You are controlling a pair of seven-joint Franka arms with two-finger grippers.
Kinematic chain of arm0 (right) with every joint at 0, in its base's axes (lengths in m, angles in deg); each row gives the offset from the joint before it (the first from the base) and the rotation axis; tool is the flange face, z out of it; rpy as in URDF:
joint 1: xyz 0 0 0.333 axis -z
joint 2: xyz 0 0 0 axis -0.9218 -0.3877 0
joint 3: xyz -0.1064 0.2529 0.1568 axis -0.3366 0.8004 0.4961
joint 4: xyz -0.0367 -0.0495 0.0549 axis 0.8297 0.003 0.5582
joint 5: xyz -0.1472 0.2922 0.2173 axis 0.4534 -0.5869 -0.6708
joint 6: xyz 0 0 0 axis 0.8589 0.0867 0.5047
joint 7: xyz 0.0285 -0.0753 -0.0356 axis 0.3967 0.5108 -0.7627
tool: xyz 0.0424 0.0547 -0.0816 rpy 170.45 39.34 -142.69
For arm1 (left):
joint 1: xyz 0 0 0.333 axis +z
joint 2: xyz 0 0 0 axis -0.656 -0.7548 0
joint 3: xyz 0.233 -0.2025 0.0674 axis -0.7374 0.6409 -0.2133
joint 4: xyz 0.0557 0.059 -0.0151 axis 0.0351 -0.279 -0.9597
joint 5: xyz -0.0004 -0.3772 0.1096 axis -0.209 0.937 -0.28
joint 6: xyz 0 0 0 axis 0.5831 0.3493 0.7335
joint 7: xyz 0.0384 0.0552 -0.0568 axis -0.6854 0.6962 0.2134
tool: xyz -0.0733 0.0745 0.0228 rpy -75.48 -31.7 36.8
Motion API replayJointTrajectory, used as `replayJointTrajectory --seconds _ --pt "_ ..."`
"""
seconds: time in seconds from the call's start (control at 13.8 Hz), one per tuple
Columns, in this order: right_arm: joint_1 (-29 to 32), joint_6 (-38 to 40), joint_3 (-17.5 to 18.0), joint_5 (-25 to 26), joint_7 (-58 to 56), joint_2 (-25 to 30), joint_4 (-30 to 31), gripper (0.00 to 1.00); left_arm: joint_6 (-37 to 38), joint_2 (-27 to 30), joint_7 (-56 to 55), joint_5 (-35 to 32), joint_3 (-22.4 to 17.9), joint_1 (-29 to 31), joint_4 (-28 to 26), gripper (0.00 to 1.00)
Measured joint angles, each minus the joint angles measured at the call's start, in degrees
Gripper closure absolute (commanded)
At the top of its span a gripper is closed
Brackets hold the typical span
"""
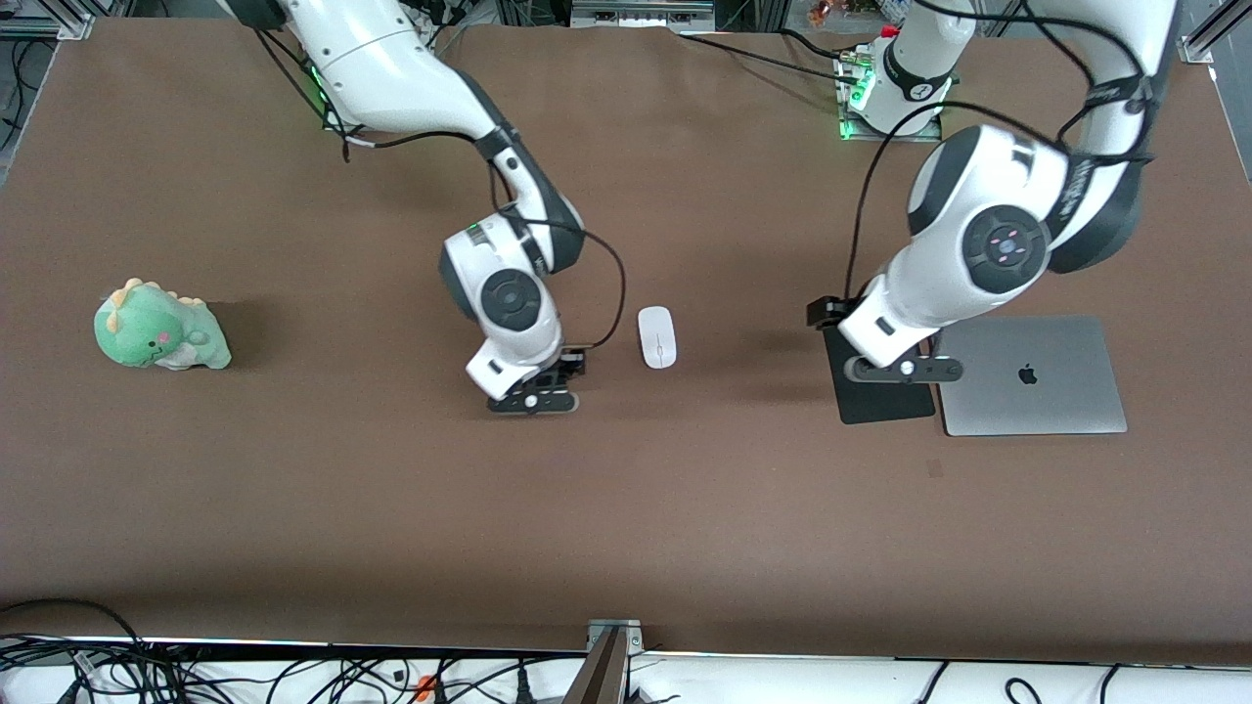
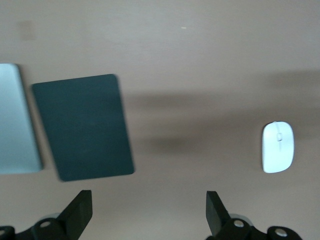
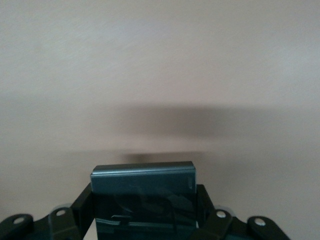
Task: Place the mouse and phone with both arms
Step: 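Carry the phone toward the plush toy while the left gripper reaches the mouse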
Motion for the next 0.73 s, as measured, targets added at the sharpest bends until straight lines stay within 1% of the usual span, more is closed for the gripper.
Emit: replayJointTrajectory --seconds 0.15,0.29,0.44,0.58,0.73 --pt "4.18 2.07 -0.1 -0.01 -6.76 1.37 0.05 0.58 -4.13 -2.71 -3.88 1.09 0.1 -2.93 0.02 0.0" --pt "8.25 2.82 -0.17 -0.02 -11.3 2.91 0.84 0.58 -7.77 -5.25 -7.49 1.69 0.18 -5.65 0.1 0.0" --pt "12.14 2.74 -0.28 -0.02 -14.51 4.78 2.88 0.58 -11.43 -7.67 -12.84 2.0 0.29 -8.41 0.15 0.0" --pt "15.52 0.13 -0.4 -0.02 -17.06 7.2 7.04 0.58 -15.44 -10.01 -18.69 2.02 0.46 -12.18 0.2 0.0" --pt "18.73 -6.36 -0.59 -0.02 -19.69 10.45 14.47 0.58 -19.22 -12.41 -23.14 2.02 0.49 -16.42 0.23 0.0"
